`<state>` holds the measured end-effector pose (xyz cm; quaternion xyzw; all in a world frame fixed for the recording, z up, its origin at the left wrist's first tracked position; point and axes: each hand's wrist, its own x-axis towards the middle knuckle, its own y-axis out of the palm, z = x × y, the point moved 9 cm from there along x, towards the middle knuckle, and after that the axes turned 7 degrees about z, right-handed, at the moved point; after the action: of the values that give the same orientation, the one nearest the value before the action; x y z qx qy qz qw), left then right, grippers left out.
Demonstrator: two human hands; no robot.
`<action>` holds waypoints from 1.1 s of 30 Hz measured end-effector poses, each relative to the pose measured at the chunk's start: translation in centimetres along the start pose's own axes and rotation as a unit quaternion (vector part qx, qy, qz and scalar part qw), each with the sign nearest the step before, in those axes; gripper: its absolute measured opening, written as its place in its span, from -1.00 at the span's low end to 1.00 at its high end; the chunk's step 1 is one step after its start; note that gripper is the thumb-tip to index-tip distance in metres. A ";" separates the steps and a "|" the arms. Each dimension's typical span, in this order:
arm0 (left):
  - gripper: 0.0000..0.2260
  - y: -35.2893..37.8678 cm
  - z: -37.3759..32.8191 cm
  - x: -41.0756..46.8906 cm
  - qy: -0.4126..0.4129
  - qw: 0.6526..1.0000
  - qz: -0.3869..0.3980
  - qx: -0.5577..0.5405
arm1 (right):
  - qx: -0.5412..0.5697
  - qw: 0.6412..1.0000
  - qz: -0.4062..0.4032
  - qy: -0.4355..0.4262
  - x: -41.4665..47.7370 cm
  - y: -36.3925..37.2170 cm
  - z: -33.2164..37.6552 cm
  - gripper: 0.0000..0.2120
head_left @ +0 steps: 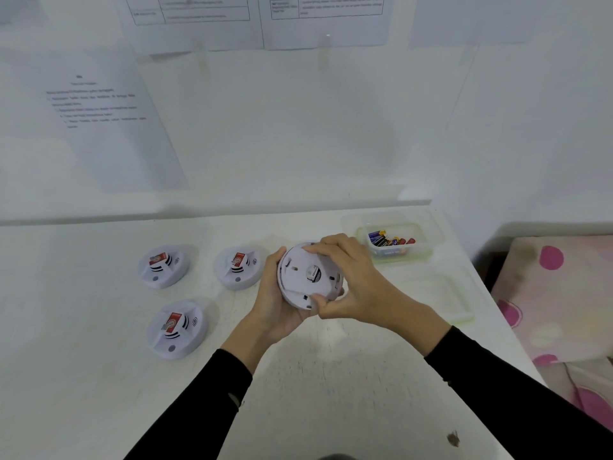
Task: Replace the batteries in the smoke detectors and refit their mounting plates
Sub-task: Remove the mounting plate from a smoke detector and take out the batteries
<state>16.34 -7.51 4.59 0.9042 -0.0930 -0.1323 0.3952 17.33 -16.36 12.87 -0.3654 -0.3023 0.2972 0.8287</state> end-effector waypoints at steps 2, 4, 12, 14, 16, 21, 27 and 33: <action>-0.50 -0.3 0.1 0.1 -0.011 1.000 -0.008 -0.009 | 0.023 0.999 -0.034 0.005 -0.1 -0.6 -0.1 -0.35; -0.50 -0.9 0.0 0.1 -0.005 1.000 -0.021 -0.019 | 0.082 0.993 -0.080 0.022 -0.6 -1.5 -0.7 -0.35; -0.57 -5.0 -2.3 -0.6 0.067 0.992 -0.068 -0.085 | 0.077 0.994 0.019 0.081 -6.0 3.8 -4.4 -0.35; -0.52 -5.3 -2.2 -0.9 0.059 0.991 -0.070 -0.094 | 0.062 0.992 0.076 0.085 -7.4 6.3 -5.1 -0.33; -0.49 -5.2 -1.9 -1.0 0.051 0.992 -0.067 -0.097 | 0.063 0.985 0.122 0.109 -8.6 8.1 -6.0 -0.32; -0.54 -5.1 -1.2 -1.5 0.048 0.992 -0.071 -0.089 | 0.065 0.982 0.108 0.138 -10.2 9.0 -7.2 -0.35; -0.57 -3.3 -0.5 -1.8 0.044 0.995 -0.046 -0.082 | 0.100 0.981 0.098 0.134 -9.9 8.4 -6.9 -0.43; -0.56 -1.2 -0.4 -1.4 0.051 0.996 -0.029 -0.066 | 0.105 0.986 -0.122 0.048 -5.3 0.9 -2.1 -0.79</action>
<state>15.20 -6.06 4.14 0.8840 -0.0371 -0.1034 0.4544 15.21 -20.56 9.54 -0.2502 -0.2717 0.2068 0.9060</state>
